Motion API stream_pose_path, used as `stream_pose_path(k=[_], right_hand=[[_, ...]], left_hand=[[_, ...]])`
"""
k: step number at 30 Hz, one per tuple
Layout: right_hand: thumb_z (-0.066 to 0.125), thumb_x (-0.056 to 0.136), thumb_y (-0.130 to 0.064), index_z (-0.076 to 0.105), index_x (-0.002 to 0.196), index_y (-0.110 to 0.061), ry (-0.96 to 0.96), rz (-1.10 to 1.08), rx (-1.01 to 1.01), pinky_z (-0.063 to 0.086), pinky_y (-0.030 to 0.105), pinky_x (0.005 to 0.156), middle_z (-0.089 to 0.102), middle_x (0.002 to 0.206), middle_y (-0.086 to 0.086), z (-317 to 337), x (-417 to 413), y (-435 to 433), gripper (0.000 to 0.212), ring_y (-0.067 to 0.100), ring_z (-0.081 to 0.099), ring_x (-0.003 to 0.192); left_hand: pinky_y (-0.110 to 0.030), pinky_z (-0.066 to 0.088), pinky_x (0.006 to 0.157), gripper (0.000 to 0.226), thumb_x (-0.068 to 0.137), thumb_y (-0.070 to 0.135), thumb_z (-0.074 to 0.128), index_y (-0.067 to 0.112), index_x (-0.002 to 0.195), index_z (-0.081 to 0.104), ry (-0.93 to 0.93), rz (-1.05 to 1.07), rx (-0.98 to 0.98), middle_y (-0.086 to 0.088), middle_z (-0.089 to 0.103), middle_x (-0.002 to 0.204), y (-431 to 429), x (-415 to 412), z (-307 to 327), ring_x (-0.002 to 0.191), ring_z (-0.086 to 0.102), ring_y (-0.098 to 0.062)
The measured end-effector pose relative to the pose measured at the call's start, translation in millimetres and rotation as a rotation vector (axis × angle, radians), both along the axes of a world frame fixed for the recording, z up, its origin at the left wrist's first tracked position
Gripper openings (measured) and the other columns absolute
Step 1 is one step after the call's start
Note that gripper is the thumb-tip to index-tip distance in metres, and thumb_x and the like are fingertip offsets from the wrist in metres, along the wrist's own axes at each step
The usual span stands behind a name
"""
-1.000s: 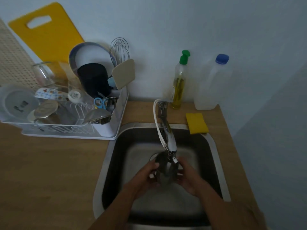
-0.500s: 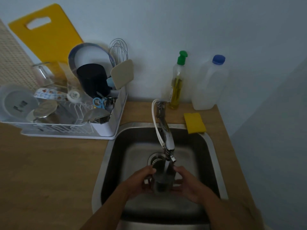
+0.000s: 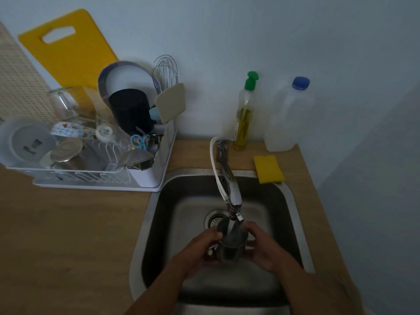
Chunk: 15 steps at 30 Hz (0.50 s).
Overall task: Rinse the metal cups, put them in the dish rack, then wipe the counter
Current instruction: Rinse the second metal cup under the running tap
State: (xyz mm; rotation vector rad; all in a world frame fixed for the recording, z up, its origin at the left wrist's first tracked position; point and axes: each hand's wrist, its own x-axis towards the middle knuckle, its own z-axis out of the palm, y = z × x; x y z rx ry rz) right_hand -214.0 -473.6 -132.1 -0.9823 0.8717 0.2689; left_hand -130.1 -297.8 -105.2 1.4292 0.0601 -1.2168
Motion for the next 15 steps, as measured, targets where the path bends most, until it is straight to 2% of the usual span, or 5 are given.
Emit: stream_pose_path(k=[2,4,9,13,15], right_hand=[[0.068,0.077,-0.047,0.066,0.118,-0.018,-0.02,-0.059,-0.01,0.053,0.044,0.087,0.058,0.125,0.022,-1,4,12,0.051,0.036,0.059,0.109],[0.067,0.078,-0.048,0.065,0.12,-0.021,-0.013,-0.021,0.008,0.051,0.047,0.096,0.059,0.124,0.02,-2,-1,18,0.05,0.037,0.058,0.111],[0.082,0.048,-0.057,0.062,0.123,-0.019,0.051,0.0,-0.006,0.053,0.041,0.081,0.055,0.13,0.021,-2,-9,5,0.087,0.038,0.057,0.111],[0.06,0.074,-0.06,0.059,0.126,-0.03,-0.026,0.016,-0.035,0.051,0.045,0.092,0.055,0.132,0.006,5,-3,17,0.06,0.034,0.054,0.118],[0.051,0.083,-0.063,0.053,0.128,-0.035,0.015,0.066,-0.023,0.054,0.04,0.08,0.051,0.131,0.003,9,-7,21,0.053,0.038,0.051,0.123]], left_hand=[[-0.042,0.051,0.092,0.024,0.092,0.031,0.053,0.028,0.114,0.063,-0.021,0.069,0.018,-0.005,0.061,0.123,0,3,5,0.113,0.057,-0.023],[-0.037,0.05,0.084,0.017,0.093,0.031,0.052,0.026,0.106,0.063,-0.013,0.058,0.064,-0.006,0.06,0.116,3,8,10,0.105,0.056,-0.024],[-0.049,0.049,0.101,0.029,0.092,0.033,0.056,0.029,0.121,0.061,-0.036,-0.062,0.047,-0.002,0.061,0.125,3,-1,1,0.117,0.055,-0.02],[-0.035,0.056,0.079,0.033,0.091,0.052,0.052,0.03,0.113,0.063,-0.084,0.027,0.094,-0.003,0.06,0.121,4,4,3,0.108,0.06,-0.025],[-0.034,0.056,0.076,0.047,0.083,0.067,0.051,0.033,0.114,0.063,-0.083,-0.001,0.145,-0.002,0.058,0.123,13,11,-2,0.107,0.061,-0.028]])
